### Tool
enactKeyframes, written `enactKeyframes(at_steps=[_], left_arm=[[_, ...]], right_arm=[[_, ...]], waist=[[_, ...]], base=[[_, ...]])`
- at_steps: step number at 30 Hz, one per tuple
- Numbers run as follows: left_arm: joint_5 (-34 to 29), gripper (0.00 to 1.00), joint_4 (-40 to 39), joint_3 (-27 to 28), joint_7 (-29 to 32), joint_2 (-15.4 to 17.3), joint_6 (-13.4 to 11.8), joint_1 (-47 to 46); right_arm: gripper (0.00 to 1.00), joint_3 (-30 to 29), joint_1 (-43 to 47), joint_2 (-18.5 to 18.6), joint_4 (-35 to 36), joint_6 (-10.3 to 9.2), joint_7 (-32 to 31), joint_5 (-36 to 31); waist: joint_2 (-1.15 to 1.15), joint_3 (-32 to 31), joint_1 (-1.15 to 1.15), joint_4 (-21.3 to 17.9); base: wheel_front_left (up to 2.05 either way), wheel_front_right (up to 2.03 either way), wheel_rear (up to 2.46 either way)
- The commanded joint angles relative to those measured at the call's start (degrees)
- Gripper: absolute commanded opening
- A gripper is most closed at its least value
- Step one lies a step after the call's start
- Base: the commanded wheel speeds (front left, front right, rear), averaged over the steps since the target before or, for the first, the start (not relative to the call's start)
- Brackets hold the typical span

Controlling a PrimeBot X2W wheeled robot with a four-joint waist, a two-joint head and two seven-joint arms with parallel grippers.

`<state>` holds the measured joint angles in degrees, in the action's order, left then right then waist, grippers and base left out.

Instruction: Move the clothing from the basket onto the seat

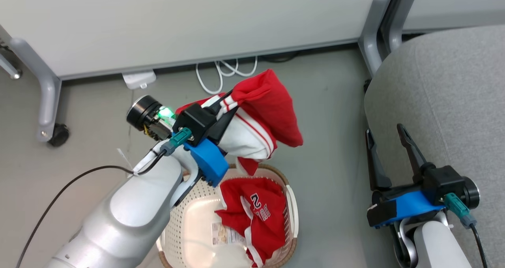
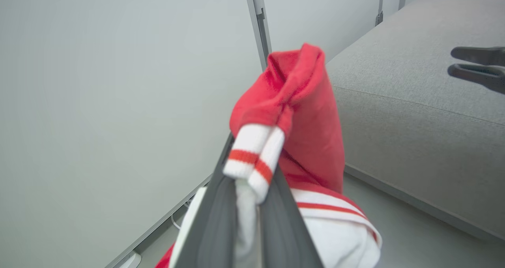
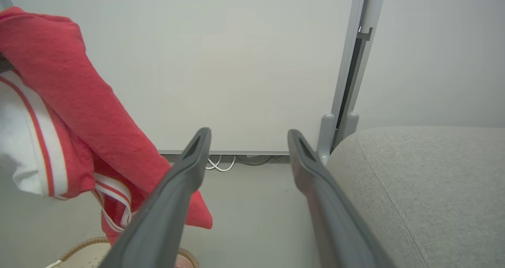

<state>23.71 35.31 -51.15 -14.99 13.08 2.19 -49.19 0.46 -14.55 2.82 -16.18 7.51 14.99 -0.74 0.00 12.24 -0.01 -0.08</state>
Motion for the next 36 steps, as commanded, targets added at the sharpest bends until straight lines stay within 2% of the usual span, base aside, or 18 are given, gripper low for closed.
enactKeyframes(at_steps=[1, 10, 24, 29, 36], left_arm=[[-0.3, 0.0, -0.9, 0.8, -0.3, -0.4, -0.2, 0.4], [-1.1, 0.0, -4.9, 2.7, -0.3, -2.8, 0.4, -0.8], [-1.6, 0.0, -4.9, 2.9, -0.3, -3.6, 1.0, 0.5], [-1.8, 0.0, -4.6, 3.1, -0.3, -3.7, 1.0, 0.5], [-2.2, 0.0, -4.2, 3.4, -0.3, -4.3, 1.3, -0.1]], right_arm=[[1.0, 0.1, 1.0, 0.1, -0.2, -0.04, 0.3, 0.5], [1.0, 0.5, 2.9, 0.1, -0.4, -0.04, 0.3, 1.4], [1.0, 2.3, 3.8, 0.1, 0.6, -0.04, 0.3, 1.2], [1.0, 6.5, 1.5, 1.0, 1.2, -0.04, 0.3, 0.7], [1.0, 14.6, -3.9, 4.2, -0.1, -0.04, 0.3, 1.1]], waist=[[0.0, -2.2, 0.01, 0.0], [0.0, -6.0, 0.01, -0.3], [0.0, -6.6, 0.01, -0.2], [0.0, -6.3, 0.01, -0.3], [0.0, -5.9, 0.01, -0.2]], base=[[0.0, 0.0, 0.0], [0.0, 0.0, 0.0], [0.0, 0.0, 0.0], [0.0, 0.0, 0.0], [0.0, 0.0, 0.0]])
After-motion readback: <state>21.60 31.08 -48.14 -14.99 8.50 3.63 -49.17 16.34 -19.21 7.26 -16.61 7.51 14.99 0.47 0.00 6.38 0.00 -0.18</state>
